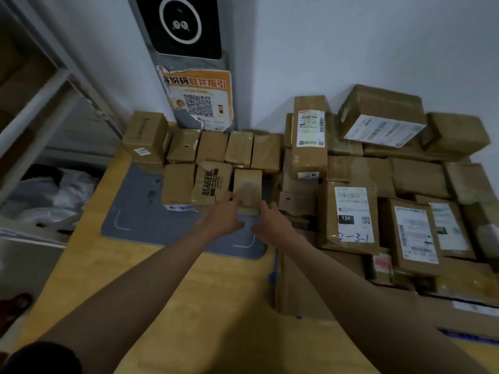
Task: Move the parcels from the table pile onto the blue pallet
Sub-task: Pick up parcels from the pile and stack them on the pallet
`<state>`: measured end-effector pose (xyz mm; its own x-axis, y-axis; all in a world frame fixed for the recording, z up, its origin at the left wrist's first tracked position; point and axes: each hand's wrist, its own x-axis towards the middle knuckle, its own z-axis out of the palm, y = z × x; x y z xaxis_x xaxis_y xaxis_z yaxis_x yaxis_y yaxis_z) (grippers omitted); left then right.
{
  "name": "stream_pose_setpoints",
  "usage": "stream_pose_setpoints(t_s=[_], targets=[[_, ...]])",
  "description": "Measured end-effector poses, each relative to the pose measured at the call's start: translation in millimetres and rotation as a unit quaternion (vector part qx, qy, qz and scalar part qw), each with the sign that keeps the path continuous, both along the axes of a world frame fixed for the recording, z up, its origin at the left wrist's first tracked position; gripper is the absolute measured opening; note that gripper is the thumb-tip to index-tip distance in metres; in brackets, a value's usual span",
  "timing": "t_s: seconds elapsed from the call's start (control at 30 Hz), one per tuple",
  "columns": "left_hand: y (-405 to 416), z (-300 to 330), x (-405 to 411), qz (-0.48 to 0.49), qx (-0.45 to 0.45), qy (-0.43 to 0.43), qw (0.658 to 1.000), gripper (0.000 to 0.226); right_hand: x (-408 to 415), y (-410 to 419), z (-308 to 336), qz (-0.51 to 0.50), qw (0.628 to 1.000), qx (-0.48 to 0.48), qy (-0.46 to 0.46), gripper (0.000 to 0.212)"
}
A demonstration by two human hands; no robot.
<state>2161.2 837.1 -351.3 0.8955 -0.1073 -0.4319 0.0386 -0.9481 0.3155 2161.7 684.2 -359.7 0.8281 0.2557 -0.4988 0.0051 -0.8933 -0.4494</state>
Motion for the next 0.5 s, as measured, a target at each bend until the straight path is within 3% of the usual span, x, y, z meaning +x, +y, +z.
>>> stream_pose_setpoints(t_s=[0.13,0.3,0.5], targets=[[-4,-22,8,0.047,-0.041,0.012,0.998,0.071,19,14,-21,-0.056,0.997,0.032,0.029,0.068],[-8,-37,14,0.122,-0.143,0.019,0.982,0.094,30,23,-37,-0.137,0.987,0.080,-0.003,0.057],[-10,-42,12,0.147,-0.158,0.026,0.976,0.106,25,27,-34,-0.172,0.984,0.047,0.004,0.097]])
